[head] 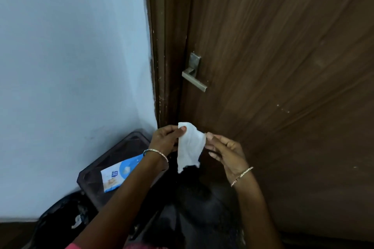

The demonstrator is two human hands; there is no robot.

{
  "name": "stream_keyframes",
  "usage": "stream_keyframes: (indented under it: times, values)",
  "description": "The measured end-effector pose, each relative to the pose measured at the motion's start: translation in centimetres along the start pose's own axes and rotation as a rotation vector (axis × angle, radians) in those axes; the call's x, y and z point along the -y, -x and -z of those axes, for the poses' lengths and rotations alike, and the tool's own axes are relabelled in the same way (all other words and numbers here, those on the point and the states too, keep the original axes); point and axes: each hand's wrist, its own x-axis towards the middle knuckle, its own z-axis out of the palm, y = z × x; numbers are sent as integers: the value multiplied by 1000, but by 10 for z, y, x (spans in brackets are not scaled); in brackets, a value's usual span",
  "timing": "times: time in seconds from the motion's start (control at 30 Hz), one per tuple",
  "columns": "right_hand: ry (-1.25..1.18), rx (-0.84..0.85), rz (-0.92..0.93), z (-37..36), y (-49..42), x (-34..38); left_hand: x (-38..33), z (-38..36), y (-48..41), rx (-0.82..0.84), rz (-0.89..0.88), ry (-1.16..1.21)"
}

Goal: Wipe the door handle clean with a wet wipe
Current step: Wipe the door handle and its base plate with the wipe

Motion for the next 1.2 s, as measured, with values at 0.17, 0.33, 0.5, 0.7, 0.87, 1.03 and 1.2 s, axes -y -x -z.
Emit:
stream_keyframes:
  times: [0.17,0.33,0.5,0.7,0.87,1.03,1.2]
  values:
    - [119,74,148,-9,2,23,-33,-23,9,124,-127,-168]
    - [-37,83,60,-8,-5,38,-57,-25,8,149,-193,-116]
    - [-121,130,44,-4,-18,59,-69,-27,-11,124,-196,-86]
    - [352,-494,579,-18,-59,82,-80,-24,-52,10,-121,-20]
    - [830,-752,973,-58,-91,102,-92,-20,-89,-63,-44,8]
    - [1156,-313,897,-78,-140,61,-101,-24,-120,-10,-1,3]
    - [1069,-395,920,-70,-130,57,-97,-16,-138,43,52,-51]
